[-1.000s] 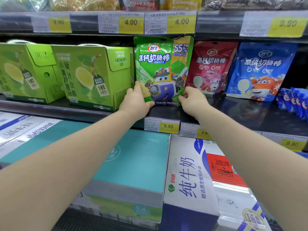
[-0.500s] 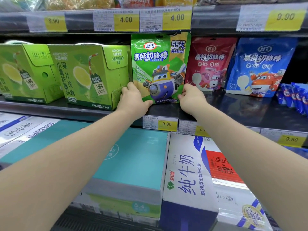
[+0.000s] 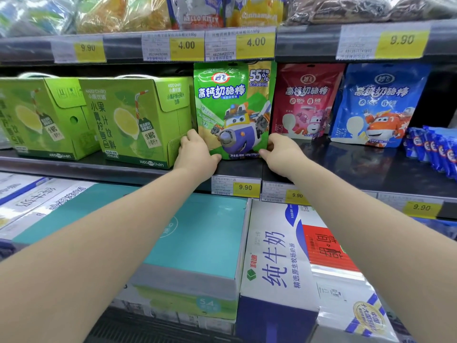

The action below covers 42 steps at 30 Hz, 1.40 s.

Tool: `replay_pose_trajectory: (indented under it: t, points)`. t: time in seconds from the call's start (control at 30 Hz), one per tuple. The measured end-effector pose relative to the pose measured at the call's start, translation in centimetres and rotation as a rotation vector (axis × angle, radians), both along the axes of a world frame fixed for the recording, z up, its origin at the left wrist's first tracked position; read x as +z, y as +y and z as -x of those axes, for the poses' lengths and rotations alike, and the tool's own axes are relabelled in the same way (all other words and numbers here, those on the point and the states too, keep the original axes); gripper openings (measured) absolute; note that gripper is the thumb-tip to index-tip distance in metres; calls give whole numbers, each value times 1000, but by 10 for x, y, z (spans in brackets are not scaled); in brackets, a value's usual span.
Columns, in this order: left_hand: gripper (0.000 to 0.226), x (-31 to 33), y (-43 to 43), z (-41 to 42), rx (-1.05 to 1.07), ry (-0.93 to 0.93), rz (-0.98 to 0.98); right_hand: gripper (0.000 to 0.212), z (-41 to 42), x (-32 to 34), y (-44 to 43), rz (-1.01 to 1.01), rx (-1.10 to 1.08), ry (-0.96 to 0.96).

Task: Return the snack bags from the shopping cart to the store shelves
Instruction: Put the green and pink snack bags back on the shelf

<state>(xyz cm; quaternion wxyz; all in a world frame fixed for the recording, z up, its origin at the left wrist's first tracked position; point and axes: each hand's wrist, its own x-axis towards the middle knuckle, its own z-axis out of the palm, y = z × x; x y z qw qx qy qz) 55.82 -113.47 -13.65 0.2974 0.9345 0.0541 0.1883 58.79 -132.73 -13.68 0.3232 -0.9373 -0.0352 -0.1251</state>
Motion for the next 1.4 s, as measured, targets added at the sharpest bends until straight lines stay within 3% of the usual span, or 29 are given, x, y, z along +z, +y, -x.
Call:
replay_pose_trajectory:
  t: [0.37, 0.5, 0.7, 0.9, 1.07, 1.4]
  points:
    - [75, 5, -6, 32, -32, 42, -71, 47, 37, 5, -11, 116, 74, 34]
    - [73, 10, -4, 53, -24, 48, -128, 42, 58, 10, -16, 233, 116, 38]
    - [58, 29, -4, 84, -101, 47, -324, 37, 97, 20, -25, 278, 210, -84]
    - [48, 61, -13, 104, -232, 133, -472, 37, 112, 50, -22, 281, 305, -58]
    - [52, 101, -14, 124, -261, 259, -543, 38, 132, 95, -10, 325, 365, 65]
    - [45, 248, 41, 208, -266, 467, -700, 36, 199, 258, 38, 486, 465, 162]
